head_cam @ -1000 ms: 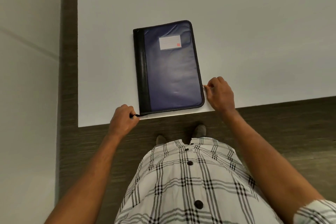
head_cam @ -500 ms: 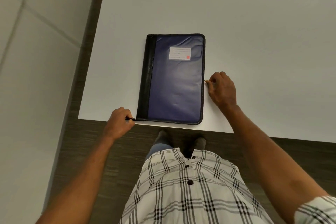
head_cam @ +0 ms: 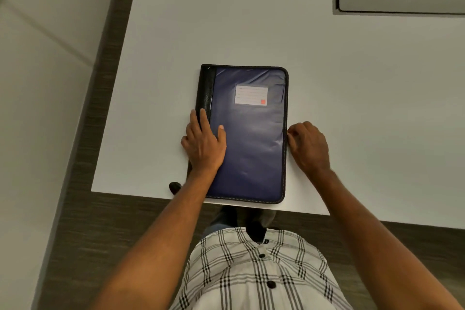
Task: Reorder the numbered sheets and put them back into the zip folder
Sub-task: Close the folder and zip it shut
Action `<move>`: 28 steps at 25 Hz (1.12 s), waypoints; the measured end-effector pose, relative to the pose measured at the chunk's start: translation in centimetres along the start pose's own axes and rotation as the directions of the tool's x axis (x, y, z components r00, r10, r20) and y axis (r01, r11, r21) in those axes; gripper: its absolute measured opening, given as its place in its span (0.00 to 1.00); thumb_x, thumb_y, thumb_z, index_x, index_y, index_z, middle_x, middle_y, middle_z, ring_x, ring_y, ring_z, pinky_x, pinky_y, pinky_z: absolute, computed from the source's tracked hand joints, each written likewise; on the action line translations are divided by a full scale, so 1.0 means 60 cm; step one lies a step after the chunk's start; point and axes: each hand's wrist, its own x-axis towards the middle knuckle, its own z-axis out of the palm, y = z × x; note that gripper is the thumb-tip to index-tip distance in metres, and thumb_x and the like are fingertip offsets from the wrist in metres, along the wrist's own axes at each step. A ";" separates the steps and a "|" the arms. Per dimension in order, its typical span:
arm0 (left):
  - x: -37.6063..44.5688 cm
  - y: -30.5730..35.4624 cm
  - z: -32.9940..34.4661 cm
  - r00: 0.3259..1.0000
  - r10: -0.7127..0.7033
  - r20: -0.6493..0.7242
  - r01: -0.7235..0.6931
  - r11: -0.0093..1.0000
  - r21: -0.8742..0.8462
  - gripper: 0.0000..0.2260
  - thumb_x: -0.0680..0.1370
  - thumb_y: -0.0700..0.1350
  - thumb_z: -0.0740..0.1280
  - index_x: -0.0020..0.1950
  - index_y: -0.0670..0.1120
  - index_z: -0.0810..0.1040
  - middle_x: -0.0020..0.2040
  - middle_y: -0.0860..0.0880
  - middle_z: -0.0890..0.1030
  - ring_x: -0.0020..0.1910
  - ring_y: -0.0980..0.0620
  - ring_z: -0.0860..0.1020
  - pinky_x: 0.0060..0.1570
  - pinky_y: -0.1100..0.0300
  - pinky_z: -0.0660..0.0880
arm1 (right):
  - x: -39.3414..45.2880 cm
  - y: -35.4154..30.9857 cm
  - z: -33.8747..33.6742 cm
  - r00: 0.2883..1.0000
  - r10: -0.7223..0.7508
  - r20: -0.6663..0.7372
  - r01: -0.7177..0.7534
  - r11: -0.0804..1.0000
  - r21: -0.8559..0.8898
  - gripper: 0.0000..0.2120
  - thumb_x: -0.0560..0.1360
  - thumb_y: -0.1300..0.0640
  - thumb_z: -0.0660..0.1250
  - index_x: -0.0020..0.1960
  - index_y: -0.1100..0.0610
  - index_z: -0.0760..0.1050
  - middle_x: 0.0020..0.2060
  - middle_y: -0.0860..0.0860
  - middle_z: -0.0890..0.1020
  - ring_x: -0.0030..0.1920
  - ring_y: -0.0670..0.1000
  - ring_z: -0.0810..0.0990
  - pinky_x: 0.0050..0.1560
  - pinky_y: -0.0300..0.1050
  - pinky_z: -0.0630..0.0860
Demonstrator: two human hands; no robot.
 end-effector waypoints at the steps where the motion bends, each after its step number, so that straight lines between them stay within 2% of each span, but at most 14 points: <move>1: 0.003 -0.001 0.008 1.000 0.028 -0.015 -0.027 0.998 0.049 0.31 0.83 0.61 0.55 0.82 0.47 0.57 0.82 0.44 0.59 0.75 0.41 0.66 0.68 0.40 0.68 | 0.004 -0.003 -0.001 1.000 0.014 -0.011 -0.014 1.000 -0.011 0.02 0.79 0.59 0.70 0.50 0.56 0.78 0.44 0.53 0.79 0.42 0.57 0.76 0.42 0.53 0.72; 5: 0.004 -0.014 0.022 0.994 0.098 -0.037 -0.094 0.990 0.109 0.32 0.83 0.62 0.52 0.82 0.47 0.56 0.82 0.43 0.59 0.76 0.40 0.65 0.69 0.41 0.67 | 0.027 -0.011 -0.003 0.991 0.106 -0.078 -0.107 0.994 0.001 0.03 0.81 0.58 0.68 0.49 0.56 0.75 0.45 0.53 0.78 0.42 0.56 0.76 0.42 0.51 0.71; 8: 0.004 -0.018 0.024 0.994 0.103 -0.045 -0.098 0.989 0.108 0.32 0.83 0.62 0.52 0.83 0.46 0.56 0.82 0.42 0.59 0.76 0.39 0.65 0.70 0.40 0.67 | 0.059 -0.011 0.004 0.989 0.104 -0.100 -0.109 0.993 -0.045 0.03 0.83 0.57 0.66 0.50 0.56 0.75 0.47 0.54 0.78 0.42 0.57 0.77 0.41 0.52 0.71; 14: 0.007 -0.019 0.025 0.993 0.114 -0.031 -0.110 0.989 0.098 0.32 0.83 0.61 0.51 0.83 0.46 0.56 0.82 0.41 0.58 0.77 0.38 0.63 0.72 0.40 0.67 | 0.156 -0.003 0.015 0.973 0.155 -0.169 -0.158 0.987 -0.004 0.02 0.83 0.57 0.67 0.52 0.55 0.76 0.49 0.53 0.79 0.45 0.57 0.78 0.44 0.48 0.66; 18: 0.008 -0.020 0.026 0.991 0.127 -0.049 -0.122 0.988 0.095 0.32 0.83 0.61 0.51 0.83 0.45 0.56 0.82 0.41 0.58 0.78 0.38 0.62 0.74 0.41 0.66 | 0.224 0.004 0.015 0.974 0.151 -0.172 -0.150 0.989 0.018 0.04 0.82 0.56 0.67 0.52 0.56 0.76 0.49 0.53 0.80 0.45 0.58 0.79 0.45 0.52 0.71; 20: 0.009 -0.020 0.026 0.989 0.135 -0.056 -0.129 0.987 0.096 0.32 0.83 0.61 0.52 0.83 0.44 0.57 0.82 0.41 0.58 0.78 0.38 0.62 0.74 0.42 0.66 | 0.255 0.005 0.012 0.984 0.120 -0.130 -0.118 0.993 0.020 0.03 0.82 0.56 0.66 0.53 0.56 0.77 0.50 0.54 0.80 0.46 0.58 0.79 0.46 0.54 0.73; 23: 0.010 -0.019 0.025 0.990 0.130 -0.055 -0.125 0.988 0.095 0.32 0.83 0.60 0.53 0.83 0.44 0.56 0.82 0.41 0.57 0.78 0.38 0.61 0.75 0.43 0.65 | 0.300 0.005 -0.004 0.996 0.080 0.036 -0.082 0.994 0.065 0.03 0.81 0.57 0.65 0.54 0.54 0.77 0.48 0.51 0.82 0.46 0.56 0.79 0.47 0.53 0.75; 26: 0.009 -0.021 0.026 0.990 0.130 -0.050 -0.124 0.987 0.102 0.32 0.84 0.60 0.53 0.83 0.45 0.56 0.82 0.41 0.56 0.79 0.38 0.61 0.75 0.43 0.64 | 0.343 0.007 -0.027 0.981 0.010 0.193 -0.032 0.993 0.115 0.02 0.80 0.57 0.68 0.52 0.53 0.79 0.44 0.47 0.83 0.45 0.55 0.82 0.48 0.51 0.77; 28: 0.009 -0.022 0.027 0.989 0.134 -0.055 -0.128 0.986 0.106 0.32 0.84 0.60 0.53 0.83 0.45 0.55 0.83 0.41 0.56 0.79 0.38 0.60 0.75 0.43 0.64 | 0.371 0.002 -0.038 0.964 -0.039 0.262 0.022 0.997 0.068 0.02 0.80 0.56 0.70 0.52 0.53 0.81 0.43 0.47 0.83 0.46 0.55 0.83 0.49 0.49 0.76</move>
